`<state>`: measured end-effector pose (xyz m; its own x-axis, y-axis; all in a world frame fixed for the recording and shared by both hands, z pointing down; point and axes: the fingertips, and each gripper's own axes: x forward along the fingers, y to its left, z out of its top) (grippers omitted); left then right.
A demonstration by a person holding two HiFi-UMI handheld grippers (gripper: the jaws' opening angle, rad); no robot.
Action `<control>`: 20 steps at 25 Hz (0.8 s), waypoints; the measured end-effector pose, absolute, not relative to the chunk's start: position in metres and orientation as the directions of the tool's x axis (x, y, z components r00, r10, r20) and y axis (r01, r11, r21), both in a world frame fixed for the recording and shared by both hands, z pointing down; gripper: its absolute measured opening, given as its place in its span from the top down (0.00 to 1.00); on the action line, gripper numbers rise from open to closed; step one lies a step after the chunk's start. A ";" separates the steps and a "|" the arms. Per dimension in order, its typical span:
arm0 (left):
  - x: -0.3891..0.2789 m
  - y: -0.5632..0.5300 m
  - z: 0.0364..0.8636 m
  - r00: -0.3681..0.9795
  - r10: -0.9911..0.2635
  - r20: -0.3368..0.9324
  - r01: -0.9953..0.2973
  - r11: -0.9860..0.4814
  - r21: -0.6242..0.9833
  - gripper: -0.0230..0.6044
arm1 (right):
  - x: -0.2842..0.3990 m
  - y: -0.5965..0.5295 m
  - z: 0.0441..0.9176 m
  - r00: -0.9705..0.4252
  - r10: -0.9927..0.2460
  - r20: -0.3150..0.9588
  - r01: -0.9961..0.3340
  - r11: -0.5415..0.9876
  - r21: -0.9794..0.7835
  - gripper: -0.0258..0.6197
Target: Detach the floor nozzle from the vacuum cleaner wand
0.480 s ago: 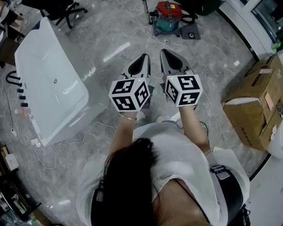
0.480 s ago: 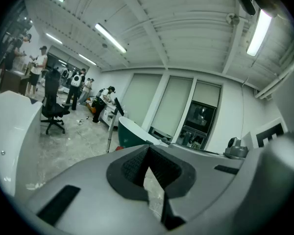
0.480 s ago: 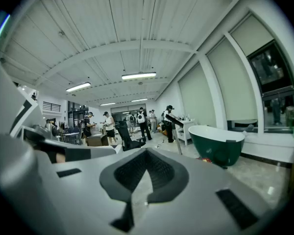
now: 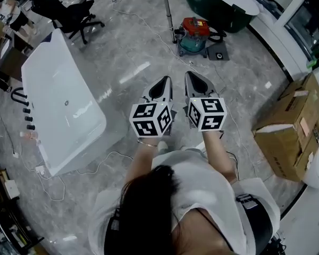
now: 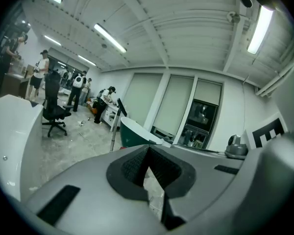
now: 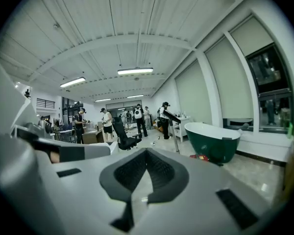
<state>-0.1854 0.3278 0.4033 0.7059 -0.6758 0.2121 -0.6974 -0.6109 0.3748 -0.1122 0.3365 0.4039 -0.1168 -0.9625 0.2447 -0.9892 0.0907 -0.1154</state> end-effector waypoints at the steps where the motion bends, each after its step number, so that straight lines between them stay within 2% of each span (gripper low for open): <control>1: -0.187 0.324 0.404 0.707 -0.675 0.212 -0.696 -0.611 0.376 0.96 | -0.114 0.333 0.405 -0.120 -0.962 0.246 -0.989 0.093 -0.118 0.94; 10: -0.211 0.295 0.407 0.728 -0.651 0.214 -0.675 -0.626 0.390 0.96 | -0.143 0.304 0.401 -0.135 -0.965 0.223 -0.987 0.110 -0.120 0.94; 16: -0.222 0.275 0.413 0.731 -0.645 0.223 -0.672 -0.622 0.402 0.96 | -0.140 0.289 0.393 -0.078 -0.979 0.187 -0.991 0.056 -0.122 0.94; 20: -0.220 0.271 0.416 0.732 -0.646 0.219 -0.669 -0.618 0.413 0.96 | -0.143 0.289 0.389 -0.140 -0.981 0.132 -0.988 0.130 -0.082 0.94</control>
<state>-0.2197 0.2710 0.4157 0.7316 -0.6458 0.2186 -0.6689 -0.6179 0.4131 -0.1427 0.2887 0.3887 -0.1400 -0.9813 0.1322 -0.9881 0.1299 -0.0823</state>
